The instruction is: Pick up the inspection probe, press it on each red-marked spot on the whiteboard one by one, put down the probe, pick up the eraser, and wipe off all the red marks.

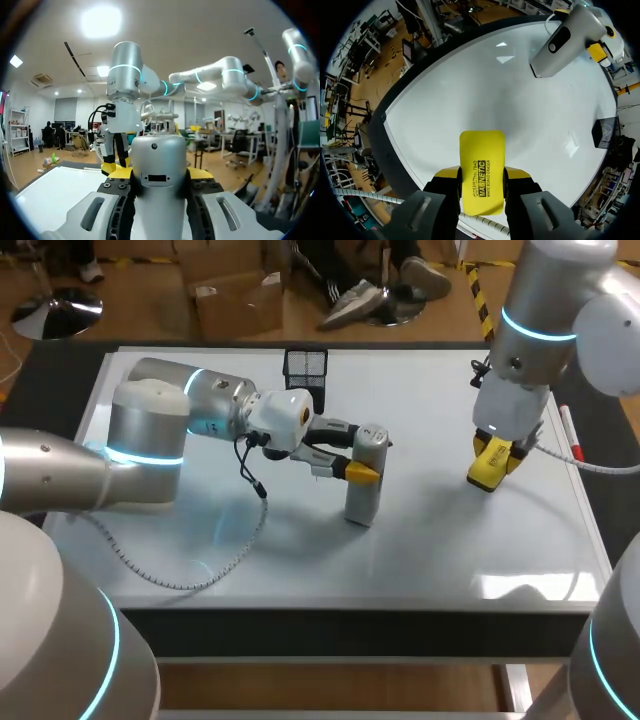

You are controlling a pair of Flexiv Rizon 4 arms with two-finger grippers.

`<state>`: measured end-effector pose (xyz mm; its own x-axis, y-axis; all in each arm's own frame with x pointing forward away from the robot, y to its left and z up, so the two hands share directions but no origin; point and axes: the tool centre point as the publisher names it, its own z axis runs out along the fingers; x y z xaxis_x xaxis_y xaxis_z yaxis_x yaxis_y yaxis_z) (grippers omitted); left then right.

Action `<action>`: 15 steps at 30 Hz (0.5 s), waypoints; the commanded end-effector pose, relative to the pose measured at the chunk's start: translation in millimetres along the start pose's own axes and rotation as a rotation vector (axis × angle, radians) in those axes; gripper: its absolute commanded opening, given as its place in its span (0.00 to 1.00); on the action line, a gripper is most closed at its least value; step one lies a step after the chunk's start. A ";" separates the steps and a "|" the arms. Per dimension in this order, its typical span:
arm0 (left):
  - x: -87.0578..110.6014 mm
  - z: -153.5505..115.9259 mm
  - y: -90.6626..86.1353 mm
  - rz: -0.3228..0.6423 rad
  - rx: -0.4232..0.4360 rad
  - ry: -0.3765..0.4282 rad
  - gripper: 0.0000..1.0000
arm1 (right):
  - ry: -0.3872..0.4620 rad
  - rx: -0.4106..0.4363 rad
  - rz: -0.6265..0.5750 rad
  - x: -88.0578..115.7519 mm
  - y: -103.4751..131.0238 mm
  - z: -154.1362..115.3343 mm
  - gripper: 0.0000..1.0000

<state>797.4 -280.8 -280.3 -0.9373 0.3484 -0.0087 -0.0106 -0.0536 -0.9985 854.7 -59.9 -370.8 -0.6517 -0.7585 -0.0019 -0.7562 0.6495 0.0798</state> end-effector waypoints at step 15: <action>1.6 -18.3 -27.9 -0.006 0.024 0.068 0.00 | 0.002 0.002 -0.001 0.0 -0.4 -0.4 0.00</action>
<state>795.8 -271.5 -259.4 -0.9179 0.3967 -0.0074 -0.0260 -0.0788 -0.9965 854.7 -59.9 -370.8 -0.6517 -0.7585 -0.0020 -0.7562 0.6495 0.0799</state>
